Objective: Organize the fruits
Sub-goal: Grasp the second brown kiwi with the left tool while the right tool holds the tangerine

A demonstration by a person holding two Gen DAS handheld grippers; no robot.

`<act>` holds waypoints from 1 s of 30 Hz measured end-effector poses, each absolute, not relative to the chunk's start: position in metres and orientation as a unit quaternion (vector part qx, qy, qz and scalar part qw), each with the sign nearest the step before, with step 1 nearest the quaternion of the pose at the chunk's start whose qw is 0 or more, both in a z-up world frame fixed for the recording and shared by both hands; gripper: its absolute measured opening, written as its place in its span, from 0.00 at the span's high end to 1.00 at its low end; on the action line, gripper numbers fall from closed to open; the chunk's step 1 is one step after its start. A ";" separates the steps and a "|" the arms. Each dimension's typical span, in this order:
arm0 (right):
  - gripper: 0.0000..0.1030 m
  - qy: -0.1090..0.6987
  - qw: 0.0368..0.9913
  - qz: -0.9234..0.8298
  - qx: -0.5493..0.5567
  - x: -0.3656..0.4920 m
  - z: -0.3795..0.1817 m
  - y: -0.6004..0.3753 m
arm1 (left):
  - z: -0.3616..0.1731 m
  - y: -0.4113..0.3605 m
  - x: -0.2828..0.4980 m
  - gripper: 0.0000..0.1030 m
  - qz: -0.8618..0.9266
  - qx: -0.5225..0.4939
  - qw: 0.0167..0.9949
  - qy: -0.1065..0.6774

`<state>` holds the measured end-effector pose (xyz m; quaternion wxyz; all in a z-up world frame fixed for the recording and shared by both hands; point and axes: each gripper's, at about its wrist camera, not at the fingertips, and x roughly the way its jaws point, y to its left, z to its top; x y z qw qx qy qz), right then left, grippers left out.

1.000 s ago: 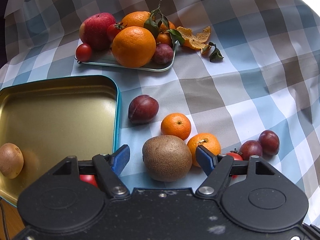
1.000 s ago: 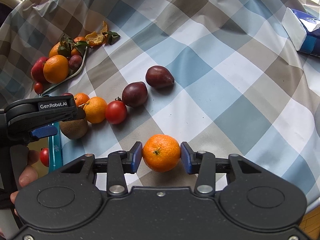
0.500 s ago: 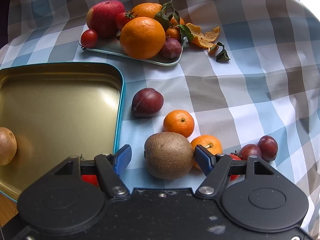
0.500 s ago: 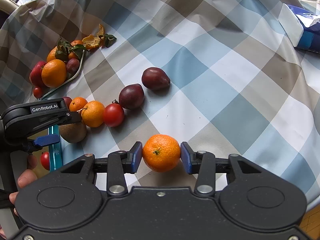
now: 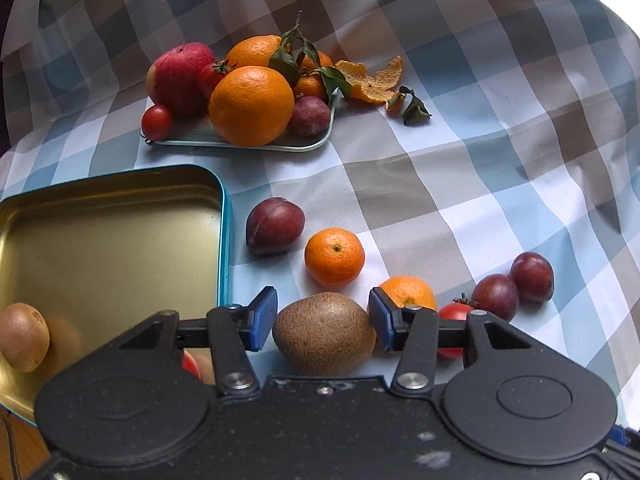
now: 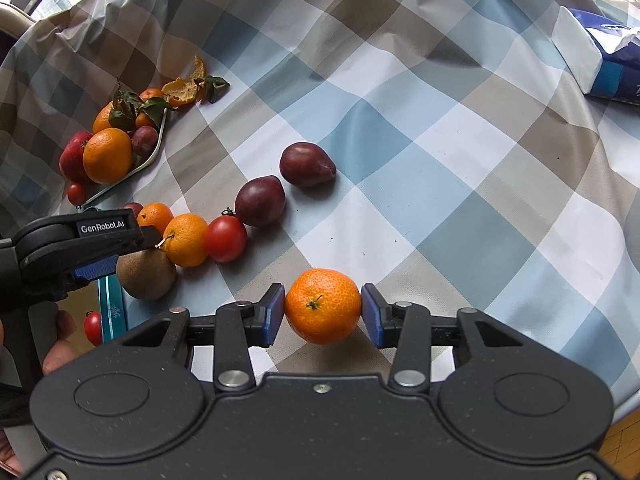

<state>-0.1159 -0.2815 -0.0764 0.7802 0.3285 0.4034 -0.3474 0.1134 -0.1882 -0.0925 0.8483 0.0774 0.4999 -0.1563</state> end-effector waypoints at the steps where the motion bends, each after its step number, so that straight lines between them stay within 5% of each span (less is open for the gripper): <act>1: 0.51 0.402 0.780 -0.348 0.329 -0.117 -0.075 -0.283 | -0.091 -0.190 0.108 0.51 -0.160 0.091 0.847 0.498; 10: 0.51 0.387 0.773 -0.366 0.344 -0.124 -0.072 -0.292 | -0.082 -0.185 0.087 0.57 -0.187 0.106 0.842 0.495; 17: 0.51 0.392 0.775 -0.359 0.341 -0.121 -0.073 -0.289 | -0.105 -0.182 0.114 0.36 -0.136 0.088 0.827 0.538; 30: 0.51 0.391 0.775 -0.360 0.342 -0.122 -0.073 -0.292 | -0.112 -0.180 0.123 0.42 -0.150 0.054 0.818 0.553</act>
